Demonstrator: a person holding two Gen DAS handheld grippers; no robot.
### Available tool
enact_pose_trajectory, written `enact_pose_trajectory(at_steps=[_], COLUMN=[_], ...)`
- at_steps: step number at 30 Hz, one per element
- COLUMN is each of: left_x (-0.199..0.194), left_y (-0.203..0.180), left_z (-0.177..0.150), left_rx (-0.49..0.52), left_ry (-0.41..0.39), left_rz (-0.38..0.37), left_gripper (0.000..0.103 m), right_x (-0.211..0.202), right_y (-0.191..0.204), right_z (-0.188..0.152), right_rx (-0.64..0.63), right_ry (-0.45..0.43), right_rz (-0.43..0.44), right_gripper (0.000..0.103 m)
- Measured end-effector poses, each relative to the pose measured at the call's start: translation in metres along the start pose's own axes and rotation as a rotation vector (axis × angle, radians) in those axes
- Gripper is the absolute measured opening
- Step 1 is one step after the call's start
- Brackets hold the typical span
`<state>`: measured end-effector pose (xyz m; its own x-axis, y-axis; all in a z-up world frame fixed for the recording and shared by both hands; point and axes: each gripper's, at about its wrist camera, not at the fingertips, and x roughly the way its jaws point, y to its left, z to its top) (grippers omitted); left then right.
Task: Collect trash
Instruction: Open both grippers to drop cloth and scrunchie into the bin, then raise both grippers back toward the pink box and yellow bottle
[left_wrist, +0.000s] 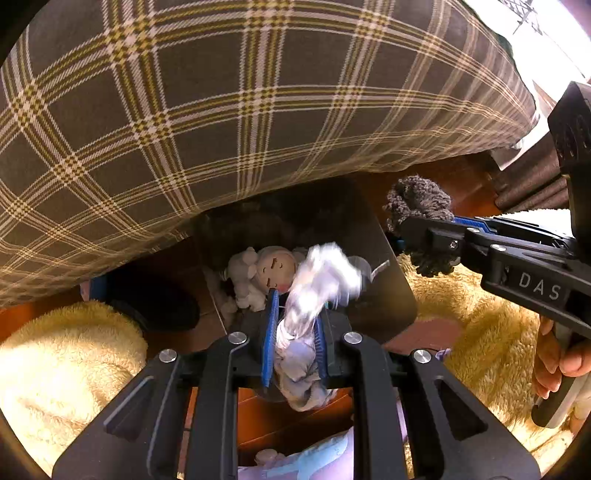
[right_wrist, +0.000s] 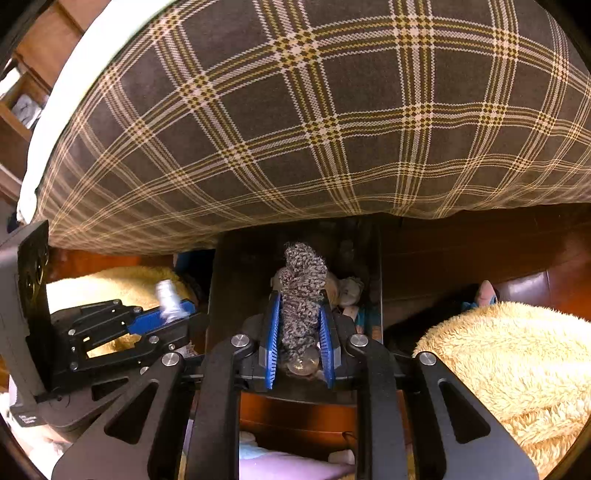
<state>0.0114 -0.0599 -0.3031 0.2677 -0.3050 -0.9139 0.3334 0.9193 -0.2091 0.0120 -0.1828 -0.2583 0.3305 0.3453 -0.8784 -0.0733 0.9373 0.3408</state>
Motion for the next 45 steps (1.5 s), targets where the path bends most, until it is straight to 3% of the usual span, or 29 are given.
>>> enact_pose_trajectory(at_steps=[3, 8, 13, 17, 19, 23, 27, 30, 36, 41, 45], left_x=[0.002, -0.001, -0.004, -0.013, -0.023, -0.052, -0.085, -0.108, -0.154, -0.18, -0.185], left_y=[0.004, 0.008, 0.009, 0.009, 0.011, 0.012, 0.011, 0.013, 0.026, 0.041, 0.066], left_z=[0.001, 0.0, 0.001, 0.004, 0.007, 0.015, 0.026, 0.037, 0.063, 0.093, 0.123], left_rx=[-0.014, -0.027, -0.037, -0.037, -0.047, -0.047, -0.02, -0.025, -0.039, -0.039, -0.08], left_ry=[0.006, 0.0, -0.009, -0.03, -0.057, -0.126, -0.201, -0.235, -0.328, -0.385, -0.399], left_rz=[-0.001, 0.002, 0.02, 0.032, 0.043, 0.065, 0.101, 0.108, 0.125, 0.187, 0.221], left_gripper=[0.018, 0.024, 0.035, 0.044, 0.058, 0.068, 0.085, 0.093, 0.095, 0.095, 0.095], right_x=[0.004, 0.0, -0.011, -0.025, -0.035, -0.065, -0.103, -0.125, -0.153, -0.151, -0.14], right_y=[0.003, 0.0, -0.003, -0.005, -0.006, -0.004, 0.003, 0.01, 0.024, 0.03, 0.039], right_z=[0.005, 0.007, 0.013, 0.016, 0.02, 0.031, 0.052, 0.069, 0.114, 0.148, 0.179], right_rx=[0.005, 0.014, 0.031, 0.049, 0.057, 0.046, 0.007, -0.02, -0.08, -0.074, -0.104], right_ry=[0.01, 0.007, -0.03, -0.065, -0.083, -0.131, -0.21, -0.261, -0.325, -0.316, -0.309], right_rz=[-0.001, -0.002, -0.015, -0.029, -0.037, -0.038, -0.042, -0.042, -0.034, -0.005, -0.03], right_gripper=[0.023, 0.034, 0.061, 0.076, 0.084, 0.088, 0.09, 0.096, 0.096, 0.098, 0.098])
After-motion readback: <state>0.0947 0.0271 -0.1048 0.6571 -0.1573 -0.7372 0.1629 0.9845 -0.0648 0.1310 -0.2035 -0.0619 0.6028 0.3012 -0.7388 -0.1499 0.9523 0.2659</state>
